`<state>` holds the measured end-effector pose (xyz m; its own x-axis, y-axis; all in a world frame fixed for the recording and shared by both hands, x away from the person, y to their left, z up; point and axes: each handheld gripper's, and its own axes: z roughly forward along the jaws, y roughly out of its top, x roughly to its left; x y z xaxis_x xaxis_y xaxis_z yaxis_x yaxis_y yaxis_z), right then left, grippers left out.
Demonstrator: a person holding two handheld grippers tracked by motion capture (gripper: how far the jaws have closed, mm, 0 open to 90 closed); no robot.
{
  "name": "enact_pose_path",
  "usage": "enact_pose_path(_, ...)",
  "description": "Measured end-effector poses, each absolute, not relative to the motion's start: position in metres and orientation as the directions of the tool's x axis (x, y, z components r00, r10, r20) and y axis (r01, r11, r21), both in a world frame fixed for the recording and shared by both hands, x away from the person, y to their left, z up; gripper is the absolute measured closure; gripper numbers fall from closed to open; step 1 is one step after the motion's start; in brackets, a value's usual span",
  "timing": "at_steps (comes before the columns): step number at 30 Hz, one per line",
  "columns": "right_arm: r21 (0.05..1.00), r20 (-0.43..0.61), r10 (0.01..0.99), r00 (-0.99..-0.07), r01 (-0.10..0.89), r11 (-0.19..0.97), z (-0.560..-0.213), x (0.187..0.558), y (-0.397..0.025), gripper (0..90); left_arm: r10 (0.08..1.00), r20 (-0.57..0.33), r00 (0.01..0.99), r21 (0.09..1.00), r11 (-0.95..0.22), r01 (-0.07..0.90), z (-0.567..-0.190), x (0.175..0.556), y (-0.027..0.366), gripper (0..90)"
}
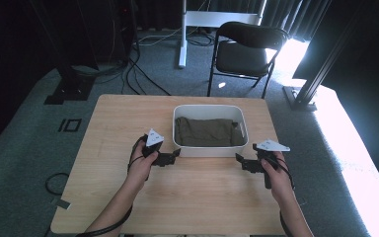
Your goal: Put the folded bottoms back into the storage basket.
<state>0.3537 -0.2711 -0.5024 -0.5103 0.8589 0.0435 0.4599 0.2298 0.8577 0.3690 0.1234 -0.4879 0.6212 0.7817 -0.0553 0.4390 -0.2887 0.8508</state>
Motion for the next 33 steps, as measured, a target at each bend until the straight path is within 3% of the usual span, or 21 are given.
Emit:
enact_pose_path(17, 0.82, 0.059, 0.899, -0.434, 0.535, 0.205, -0.541, 0.333, -0.296, 13.9, 0.809, -0.048, 0.585, 0.813, -0.308, 0.493, -0.525, 0.353, 0.141, 17.4)
enact_pose_path(33, 0.793, 0.043, 0.927, -0.374, 0.576, 0.196, -0.554, 0.315, -0.306, 13.9, 0.849, -0.047, 0.526, 0.788, -0.292, 0.542, -0.543, 0.34, 0.16, 17.4)
